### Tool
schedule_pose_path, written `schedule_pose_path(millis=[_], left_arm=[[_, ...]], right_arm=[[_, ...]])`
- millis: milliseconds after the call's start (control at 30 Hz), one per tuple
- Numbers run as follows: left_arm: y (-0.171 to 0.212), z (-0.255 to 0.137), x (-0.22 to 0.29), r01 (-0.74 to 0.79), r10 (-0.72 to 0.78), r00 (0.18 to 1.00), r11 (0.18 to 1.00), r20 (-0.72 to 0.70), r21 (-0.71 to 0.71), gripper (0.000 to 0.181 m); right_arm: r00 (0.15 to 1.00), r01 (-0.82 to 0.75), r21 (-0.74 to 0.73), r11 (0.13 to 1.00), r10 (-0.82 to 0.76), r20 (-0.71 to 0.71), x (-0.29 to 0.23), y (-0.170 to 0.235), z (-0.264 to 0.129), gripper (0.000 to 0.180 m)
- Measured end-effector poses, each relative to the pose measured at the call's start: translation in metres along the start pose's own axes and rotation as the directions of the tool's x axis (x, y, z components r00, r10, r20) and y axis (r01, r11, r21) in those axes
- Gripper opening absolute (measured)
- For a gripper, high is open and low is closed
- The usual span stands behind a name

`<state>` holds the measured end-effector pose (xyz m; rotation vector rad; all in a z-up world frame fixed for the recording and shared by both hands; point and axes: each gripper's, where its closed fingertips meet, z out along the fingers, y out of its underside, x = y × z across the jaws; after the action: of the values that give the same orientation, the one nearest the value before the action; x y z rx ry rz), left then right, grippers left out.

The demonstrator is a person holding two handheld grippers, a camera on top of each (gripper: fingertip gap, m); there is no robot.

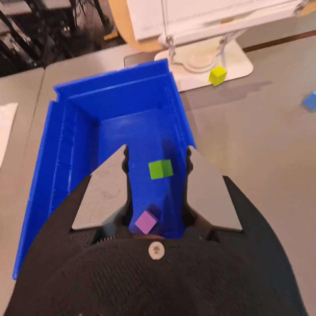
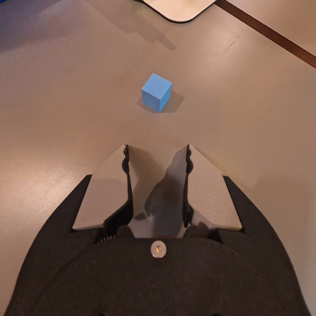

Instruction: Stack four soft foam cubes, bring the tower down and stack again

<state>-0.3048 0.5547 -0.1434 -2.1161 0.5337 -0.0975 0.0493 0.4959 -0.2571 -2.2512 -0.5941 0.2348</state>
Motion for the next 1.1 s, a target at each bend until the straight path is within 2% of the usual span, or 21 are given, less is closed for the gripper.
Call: schedule_pose_path(millis=[67,133,200,300,467,600,700,733,767,800,933,1100], left_arm=[[-0.005,0.000,0.000,0.013,-0.013,1.000,1.000,0.003,0.026,0.068],[-0.026,-0.010,0.015,-0.012,0.013,1.000,0.995,-0.012,0.099,0.064],[-0.052,-0.019,0.047,-0.073,0.082,0.995,0.985,-0.051,0.158,0.062],[-0.079,-0.017,0.123,-0.215,0.249,0.957,0.954,-0.148,0.210,0.062],[-0.077,0.032,0.257,-0.364,0.419,0.813,0.907,-0.405,0.211,0.062],[-0.059,0.088,0.309,-0.477,0.482,0.748,0.869,-0.456,0.135,0.067],[-0.050,0.129,0.320,-0.525,0.500,0.736,0.847,-0.456,0.081,0.067],[-0.041,0.139,0.319,-0.547,0.493,0.731,0.837,-0.471,0.027,0.061],[-0.031,0.146,0.318,-0.564,0.481,0.724,0.826,-0.494,-0.021,0.037],[-0.027,0.148,0.317,-0.568,0.476,0.721,0.822,-0.504,-0.036,0.033],[-0.045,0.126,0.292,-0.561,0.516,0.747,0.828,-0.419,0.018,0.032],[-0.083,0.062,0.209,-0.507,0.514,0.831,0.857,-0.212,0.091,0.032]], right_arm=[[1.000,0.000,0.000,1.000,0.000,0.000,0.000,0.000,0.000,0.065],[1.000,-0.001,0.000,1.000,0.001,0.001,0.000,0.000,0.000,0.065],[1.000,-0.001,0.000,1.000,0.001,0.001,0.000,0.000,0.000,0.065],[1.000,-0.002,0.000,1.000,0.002,-0.001,0.001,0.000,0.000,0.064],[0.999,-0.024,-0.003,1.000,0.024,-0.024,0.014,0.003,-0.004,0.062],[0.998,-0.049,0.002,0.999,0.049,-0.030,0.025,0.005,-0.007,0.061],[0.998,-0.064,0.007,0.998,0.064,-0.022,0.029,0.006,-0.008,0.059],[0.998,-0.065,0.008,0.998,0.066,-0.021,0.029,0.006,-0.008,0.059],[0.998,-0.064,0.008,0.998,0.065,-0.022,0.030,0.006,-0.008,0.059],[0.998,-0.062,0.006,0.998,0.062,-0.025,0.030,0.006,-0.008,0.058],[0.998,-0.044,0.000,0.999,0.044,-0.036,0.031,0.007,-0.008,0.058],[0.998,-0.038,-0.001,0.999,0.038,-0.041,0.029,0.006,-0.007,0.061]])
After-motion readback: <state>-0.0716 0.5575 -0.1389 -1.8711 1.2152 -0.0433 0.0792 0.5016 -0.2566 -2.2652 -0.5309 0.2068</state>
